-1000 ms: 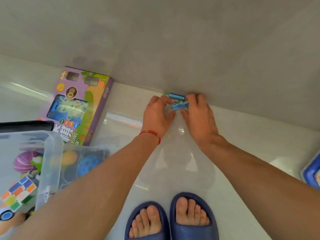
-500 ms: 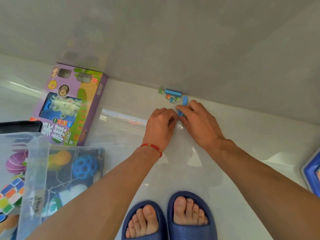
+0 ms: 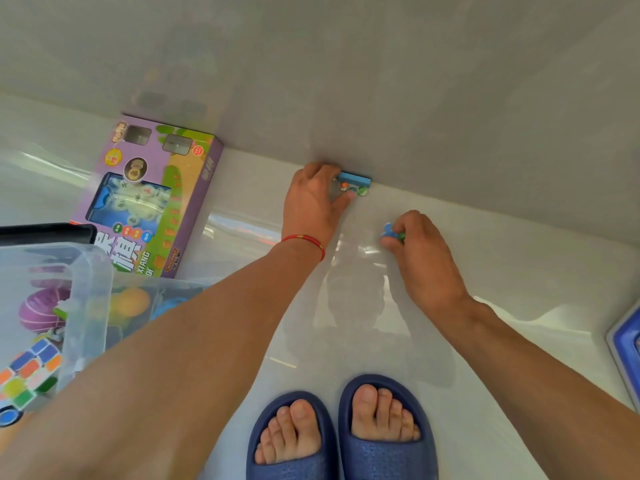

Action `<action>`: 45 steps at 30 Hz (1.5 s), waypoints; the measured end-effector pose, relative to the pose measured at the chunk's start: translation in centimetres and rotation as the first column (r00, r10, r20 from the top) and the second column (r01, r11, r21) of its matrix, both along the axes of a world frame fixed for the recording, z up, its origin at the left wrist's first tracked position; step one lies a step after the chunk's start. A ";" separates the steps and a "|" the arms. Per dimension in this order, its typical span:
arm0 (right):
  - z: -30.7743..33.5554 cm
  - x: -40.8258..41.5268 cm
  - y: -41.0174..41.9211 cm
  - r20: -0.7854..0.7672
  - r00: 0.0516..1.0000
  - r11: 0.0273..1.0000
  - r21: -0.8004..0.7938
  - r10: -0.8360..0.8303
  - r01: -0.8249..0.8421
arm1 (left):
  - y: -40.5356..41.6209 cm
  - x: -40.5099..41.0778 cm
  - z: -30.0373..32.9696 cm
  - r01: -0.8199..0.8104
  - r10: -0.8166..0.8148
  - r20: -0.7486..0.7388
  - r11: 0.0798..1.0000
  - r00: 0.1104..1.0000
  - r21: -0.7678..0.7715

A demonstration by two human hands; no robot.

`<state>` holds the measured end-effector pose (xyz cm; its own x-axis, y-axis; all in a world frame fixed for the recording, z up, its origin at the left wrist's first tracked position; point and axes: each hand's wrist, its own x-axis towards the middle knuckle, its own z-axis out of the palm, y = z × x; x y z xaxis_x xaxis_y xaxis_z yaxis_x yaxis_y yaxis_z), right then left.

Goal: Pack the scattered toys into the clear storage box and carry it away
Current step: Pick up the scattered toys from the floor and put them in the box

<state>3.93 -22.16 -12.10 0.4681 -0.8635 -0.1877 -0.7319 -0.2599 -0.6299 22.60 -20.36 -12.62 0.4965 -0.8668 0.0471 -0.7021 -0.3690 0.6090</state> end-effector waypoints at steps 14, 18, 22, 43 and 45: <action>0.8 5.2 -2.7 0.138 0.891 0.896 0.174 -0.432 0.408 | -1.2 0.2 -0.8 -0.090 0.087 -0.081 0.996 0.993 -0.028; -0.3 6.2 -1.8 -0.020 0.957 0.954 -0.097 -0.288 0.285 | -1.3 0.3 -1.1 -0.100 0.095 -0.094 0.994 0.991 -0.044; -0.2 6.9 -1.9 -0.133 0.966 0.973 -0.106 -0.220 0.207 | -0.6 0.3 -1.3 -0.108 0.105 -0.064 0.992 0.992 -0.058; 0.9 6.2 -2.7 0.016 0.997 0.968 -0.235 -0.080 0.081 | 0.1 0.3 3.8 -0.474 0.208 -0.917 0.804 -0.340 0.358; 0.3 6.6 -3.1 -0.192 0.981 0.934 -0.350 0.003 -0.071 | -0.1 0.4 3.6 -0.458 0.421 -0.907 0.805 -0.004 0.376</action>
<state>10.56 -25.25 -11.78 0.4876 -0.8721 0.0400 -0.8121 -0.4699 -0.3460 23.00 -20.50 -9.04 0.4370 -0.4694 -0.7673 0.7134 -0.3386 0.6135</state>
